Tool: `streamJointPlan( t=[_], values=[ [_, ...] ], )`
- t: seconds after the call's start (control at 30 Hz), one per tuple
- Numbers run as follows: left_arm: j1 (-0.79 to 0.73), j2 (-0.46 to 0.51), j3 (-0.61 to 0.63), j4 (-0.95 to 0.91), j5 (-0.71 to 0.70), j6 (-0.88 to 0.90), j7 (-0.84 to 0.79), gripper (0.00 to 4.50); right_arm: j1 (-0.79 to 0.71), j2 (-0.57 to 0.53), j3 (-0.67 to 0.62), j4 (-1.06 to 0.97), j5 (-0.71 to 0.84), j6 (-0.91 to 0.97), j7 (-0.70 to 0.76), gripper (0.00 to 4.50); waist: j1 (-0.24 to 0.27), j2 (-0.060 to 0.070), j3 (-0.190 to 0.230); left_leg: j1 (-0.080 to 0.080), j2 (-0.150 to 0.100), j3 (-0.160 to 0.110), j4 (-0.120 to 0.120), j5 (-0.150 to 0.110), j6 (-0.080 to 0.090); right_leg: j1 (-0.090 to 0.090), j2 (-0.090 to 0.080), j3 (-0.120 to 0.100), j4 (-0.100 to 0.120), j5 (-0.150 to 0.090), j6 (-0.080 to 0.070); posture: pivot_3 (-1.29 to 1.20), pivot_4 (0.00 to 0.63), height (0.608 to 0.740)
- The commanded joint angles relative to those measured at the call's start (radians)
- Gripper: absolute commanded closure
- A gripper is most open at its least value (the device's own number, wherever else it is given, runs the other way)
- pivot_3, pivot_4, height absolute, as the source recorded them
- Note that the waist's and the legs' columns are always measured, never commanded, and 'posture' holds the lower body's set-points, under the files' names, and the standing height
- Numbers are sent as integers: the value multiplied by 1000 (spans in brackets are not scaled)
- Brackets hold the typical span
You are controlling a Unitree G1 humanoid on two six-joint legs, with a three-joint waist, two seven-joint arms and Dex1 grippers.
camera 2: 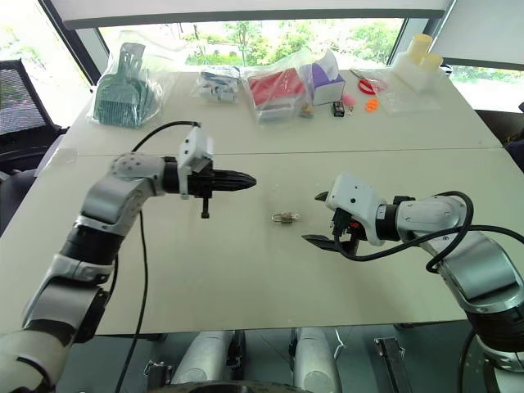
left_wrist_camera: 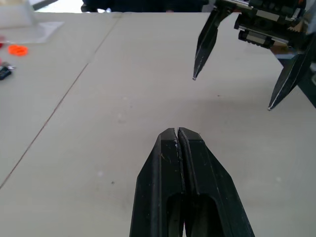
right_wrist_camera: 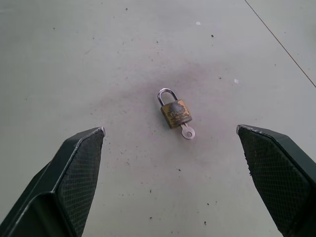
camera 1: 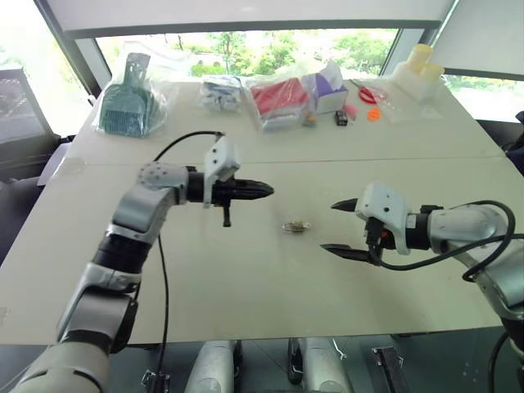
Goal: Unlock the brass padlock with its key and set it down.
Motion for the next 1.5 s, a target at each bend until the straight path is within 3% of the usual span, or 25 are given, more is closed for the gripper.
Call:
streamJointPlan(
  t=[0.03, 0.37, 0.83, 1.1, 1.2, 1.4, 1.5],
  values=[
    [-23, -48, -47, 104, 70, -86, -14, 4500, 10, -4, -35, -45, 4, -2, -18, 59, -2, 0, 0, 0, 0, 0, 0, 0, 0, 0, 0, 0, 0, 0, 0, 0, 150, 740],
    [-17, -157, -95, 307, 193, -261, 0, 36, 64, -8, -63, -92, 10, 20, -55, 0, 2, 0, 0, 0, 1, -1, 1, 0, 0, 0, 0, 0, 0, 0, 0, 0, 150, 740],
    [-73, -265, -70, 571, 274, -377, 55, 36, 70, -8, -64, -105, 10, 28, -67, 0, 4, -1, 0, 0, 1, -1, 1, 0, 0, 0, 0, 0, 0, 0, 0, 0, 150, 740],
    [-73, -279, -85, 601, 309, -430, 51, 36, 78, -9, -69, -119, 11, 38, -74, 0, 11, -1, 0, 0, 1, -1, 1, 0, 0, 0, 0, 0, 0, 0, 0, 0, 150, 740],
    [-63, -275, -90, 596, 325, -452, 49, 882, 79, -9, -70, -120, 12, 39, -75, 0, 22, -1, 0, 0, 1, -1, 1, 0, 0, 0, 0, 0, 0, 0, 0, 0, 150, 740],
    [-49, -268, -84, 563, 318, -459, 36, 3643, 73, -6, -61, -116, 9, 37, -76, 0, 24, -1, 0, 0, 1, -1, 1, 0, 0, 0, 0, 0, 0, 1, -2, 0, 150, 740],
    [-48, -267, -81, 545, 317, -457, 44, 3764, 63, -2, -43, -106, -5, 24, -78, 0, 24, -1, 0, 0, 1, -1, 1, 0, 0, 0, 0, 0, 0, 1, -1, 0, 150, 740]
  ],
)
